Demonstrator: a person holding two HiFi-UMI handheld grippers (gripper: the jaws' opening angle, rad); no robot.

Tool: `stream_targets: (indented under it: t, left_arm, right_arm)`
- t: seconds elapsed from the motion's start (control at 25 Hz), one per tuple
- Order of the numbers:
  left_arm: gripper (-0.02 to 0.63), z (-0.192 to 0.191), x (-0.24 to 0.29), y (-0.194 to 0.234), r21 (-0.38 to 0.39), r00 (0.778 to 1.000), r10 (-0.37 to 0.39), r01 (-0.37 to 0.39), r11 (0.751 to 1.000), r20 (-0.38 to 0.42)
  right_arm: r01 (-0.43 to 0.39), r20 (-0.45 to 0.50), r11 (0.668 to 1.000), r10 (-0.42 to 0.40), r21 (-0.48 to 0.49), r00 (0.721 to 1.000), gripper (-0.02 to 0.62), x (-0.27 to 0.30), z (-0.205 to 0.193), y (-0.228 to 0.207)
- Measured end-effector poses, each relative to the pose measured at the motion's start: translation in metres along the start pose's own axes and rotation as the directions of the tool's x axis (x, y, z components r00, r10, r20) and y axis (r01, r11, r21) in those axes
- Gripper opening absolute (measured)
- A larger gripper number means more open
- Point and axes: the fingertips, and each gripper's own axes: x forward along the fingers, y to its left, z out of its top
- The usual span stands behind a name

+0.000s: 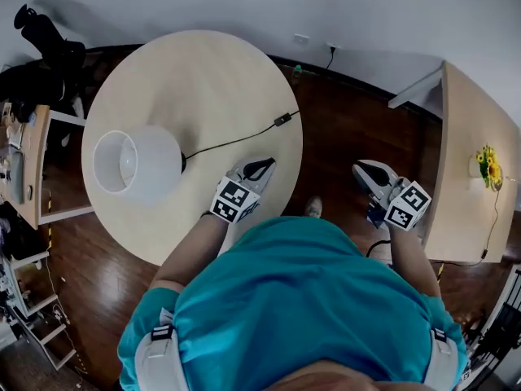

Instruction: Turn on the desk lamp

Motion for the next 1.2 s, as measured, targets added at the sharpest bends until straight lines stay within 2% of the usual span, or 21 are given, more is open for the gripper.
stream_targets:
  t: [0.12,0.24,0.52,0.72,0.76,0.88,1.08,1.12,1.2]
  left_arm:
    - [0.017,0.012,0.034,0.022,-0.047,0.999,0.027,-0.028,0.999,-0.019]
    - [0.018,0.032,0.051,0.021,-0.101,0.998,0.059,-0.058,0.993,0.009]
    - [0.018,0.021,0.078,-0.015,-0.123,1.0,0.007,-0.01,0.992,-0.029]
    - [0.018,0.024,0.068,0.004,-0.157,1.0,-0.015,0.012,0.987,-0.013]
    - [0.018,0.026,0.064,0.009,-0.167,1.0,-0.018,0.017,0.986,-0.005]
    - [0.018,0.027,0.05,0.028,-0.203,1.0,-0.015,0.019,0.979,0.021]
    - [0.018,0.013,0.016,0.052,-0.248,0.998,0.003,0.012,0.969,0.059]
    - [0.018,0.008,0.012,0.055,-0.252,0.998,0.006,0.011,0.968,0.066]
    - [0.018,0.001,0.007,0.064,-0.262,0.997,0.016,0.005,0.965,0.078]
  right_arm:
    - [-0.032,-0.026,0.999,0.033,0.033,0.999,0.002,0.012,-0.001,-0.042]
    - [-0.067,-0.042,0.996,0.07,0.066,0.997,0.002,0.019,-0.011,-0.072]
    - [-0.15,-0.081,0.988,0.153,0.035,0.985,0.002,0.06,-0.027,-0.111]
    - [-0.115,-0.233,0.99,0.132,0.086,0.963,0.003,0.128,-0.05,-0.134]
    - [-0.103,-0.271,0.99,0.127,0.101,0.954,0.01,0.143,-0.055,-0.139]
    - [-0.063,-0.405,0.99,0.111,0.13,0.908,0.104,0.188,-0.079,-0.158]
    - [0.058,-0.637,0.99,0.039,0.131,0.77,0.289,0.246,-0.142,-0.183]
    - [0.09,-0.661,0.985,0.028,0.144,0.75,0.314,0.254,-0.152,-0.189]
    - [0.151,-0.685,0.976,-0.004,0.155,0.729,0.33,0.268,-0.163,-0.207]
